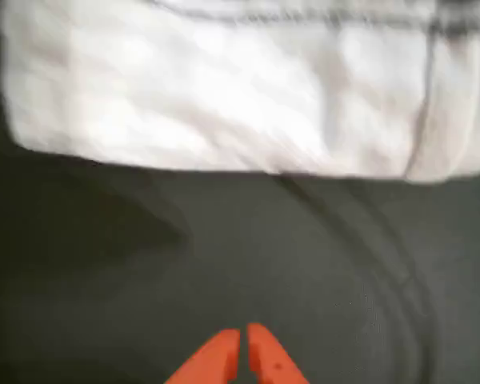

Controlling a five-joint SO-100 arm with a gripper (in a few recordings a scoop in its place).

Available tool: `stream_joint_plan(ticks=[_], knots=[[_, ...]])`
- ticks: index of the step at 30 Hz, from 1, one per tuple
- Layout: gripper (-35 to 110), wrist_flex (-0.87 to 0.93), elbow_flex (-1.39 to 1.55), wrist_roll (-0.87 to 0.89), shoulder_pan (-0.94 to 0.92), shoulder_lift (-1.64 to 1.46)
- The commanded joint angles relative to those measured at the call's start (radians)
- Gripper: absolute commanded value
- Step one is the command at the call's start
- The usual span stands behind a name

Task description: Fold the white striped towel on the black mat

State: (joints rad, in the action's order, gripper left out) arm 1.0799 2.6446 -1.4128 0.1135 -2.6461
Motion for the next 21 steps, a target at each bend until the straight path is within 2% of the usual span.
stream_joint_plan(ticks=[1, 8, 21], knots=[[0, -0.003, 0.081, -0.023, -0.043, -0.123], [0, 0.025, 0.244, -0.060, -0.086, -0.360], [0, 0.100, 0.390, -0.066, -0.083, -0.612]])
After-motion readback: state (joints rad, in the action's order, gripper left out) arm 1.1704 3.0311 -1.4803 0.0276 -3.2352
